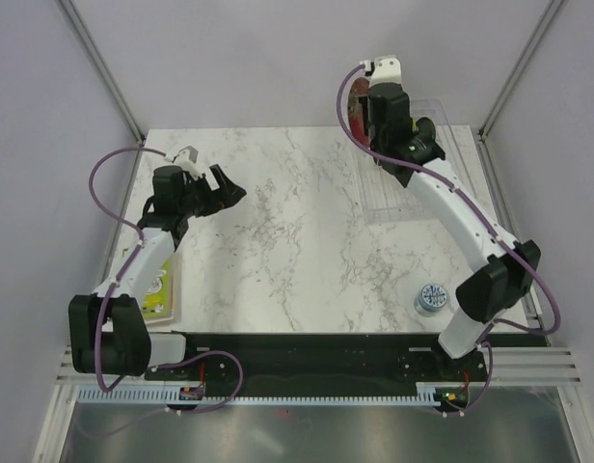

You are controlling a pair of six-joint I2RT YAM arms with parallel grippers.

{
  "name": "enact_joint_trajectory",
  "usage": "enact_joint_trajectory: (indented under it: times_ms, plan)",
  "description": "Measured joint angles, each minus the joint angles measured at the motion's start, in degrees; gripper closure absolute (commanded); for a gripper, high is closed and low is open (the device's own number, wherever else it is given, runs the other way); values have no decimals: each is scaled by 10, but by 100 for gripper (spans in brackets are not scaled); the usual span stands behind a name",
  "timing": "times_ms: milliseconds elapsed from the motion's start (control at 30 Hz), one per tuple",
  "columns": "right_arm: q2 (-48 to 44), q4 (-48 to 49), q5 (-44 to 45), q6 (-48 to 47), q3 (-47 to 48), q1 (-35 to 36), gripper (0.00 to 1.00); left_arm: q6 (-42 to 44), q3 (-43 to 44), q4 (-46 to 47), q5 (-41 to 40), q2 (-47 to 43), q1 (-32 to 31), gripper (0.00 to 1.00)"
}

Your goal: Unload the plates from the dish rack

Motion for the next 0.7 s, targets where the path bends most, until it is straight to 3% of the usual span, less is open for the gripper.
enact_joint_trajectory:
  times_ms: [167,367,500,700]
  plan:
    - [-88,-7,-176,115,-106,2,97,-37,-62,45,41,-2,67,0]
    - [-96,55,-348,243,-269,9,100,-92,-148,124,104,-2,117,1]
    - [-91,84,-414,306,-349,27,100,-129,-185,195,148,-4,116,1]
    - [-74,173,-472,374,-379,63,100,-172,-214,282,194,-4,116,3]
